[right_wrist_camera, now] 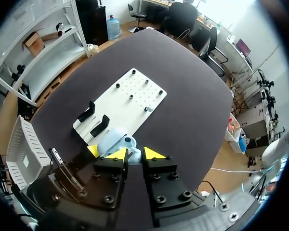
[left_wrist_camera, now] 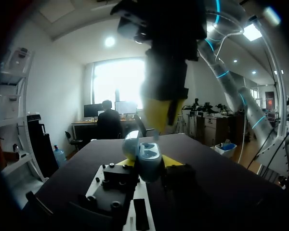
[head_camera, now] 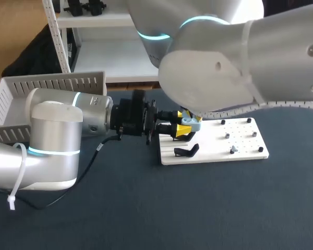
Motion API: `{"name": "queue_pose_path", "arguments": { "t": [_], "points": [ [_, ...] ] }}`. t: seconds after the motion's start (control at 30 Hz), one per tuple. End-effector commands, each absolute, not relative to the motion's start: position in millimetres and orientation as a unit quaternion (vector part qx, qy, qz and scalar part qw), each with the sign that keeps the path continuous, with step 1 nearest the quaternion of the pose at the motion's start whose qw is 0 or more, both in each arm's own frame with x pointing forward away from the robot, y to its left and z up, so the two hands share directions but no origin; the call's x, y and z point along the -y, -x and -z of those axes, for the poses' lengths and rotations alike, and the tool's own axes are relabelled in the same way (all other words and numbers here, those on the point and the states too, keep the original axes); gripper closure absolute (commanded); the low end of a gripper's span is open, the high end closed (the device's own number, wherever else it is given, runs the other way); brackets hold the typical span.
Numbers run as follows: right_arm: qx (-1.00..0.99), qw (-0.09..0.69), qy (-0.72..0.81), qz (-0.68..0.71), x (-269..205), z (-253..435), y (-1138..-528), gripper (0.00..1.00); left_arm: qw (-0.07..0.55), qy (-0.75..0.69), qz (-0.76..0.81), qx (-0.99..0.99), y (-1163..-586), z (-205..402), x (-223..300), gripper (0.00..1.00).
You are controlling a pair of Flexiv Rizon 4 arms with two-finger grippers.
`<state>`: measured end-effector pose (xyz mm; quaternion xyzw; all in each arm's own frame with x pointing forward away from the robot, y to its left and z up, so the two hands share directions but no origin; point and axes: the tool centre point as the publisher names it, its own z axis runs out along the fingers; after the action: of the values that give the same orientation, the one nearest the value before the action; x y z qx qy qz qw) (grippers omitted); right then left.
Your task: Pick up each earbud case from the left stands, insert the matching earbuds, close the lid, and place the case in the box.
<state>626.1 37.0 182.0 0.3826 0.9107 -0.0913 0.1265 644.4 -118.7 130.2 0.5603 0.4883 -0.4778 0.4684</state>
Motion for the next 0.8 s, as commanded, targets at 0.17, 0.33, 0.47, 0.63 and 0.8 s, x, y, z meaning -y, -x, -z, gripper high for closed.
{"name": "queue_pose_path", "arguments": {
  "t": [0.17, 0.33, 0.47, 0.63, 0.8],
  "points": [
    [-0.909, 0.126, -0.386, 0.092, -37.2, -181.4, -629.6, 1.0, 0.468, -0.561, 0.479, -0.487, -645.7, -129.3, 118.6, 1.0],
    [-0.909, 0.125, -0.387, 0.093, -36.8, -180.5, -630.7, 1.0, 0.468, -0.561, 0.479, -0.487, -645.7, -129.3, 118.6, 1.0],
    [-0.909, 0.125, -0.386, 0.094, -36.9, -180.2, -631.7, 1.0, 0.468, -0.561, 0.479, -0.487, -645.7, -129.3, 118.6, 1.0],
    [-0.91, 0.126, -0.383, 0.095, -37.6, -179.1, -632.6, 1.0, 0.468, -0.561, 0.479, -0.487, -645.7, -129.3, 118.6, 1.0],
    [-0.911, 0.126, -0.38, 0.097, -37.4, -177.0, -632.8, 1.0, 0.468, -0.561, 0.479, -0.487, -645.7, -129.3, 118.6, 1.0]
  ]
}}
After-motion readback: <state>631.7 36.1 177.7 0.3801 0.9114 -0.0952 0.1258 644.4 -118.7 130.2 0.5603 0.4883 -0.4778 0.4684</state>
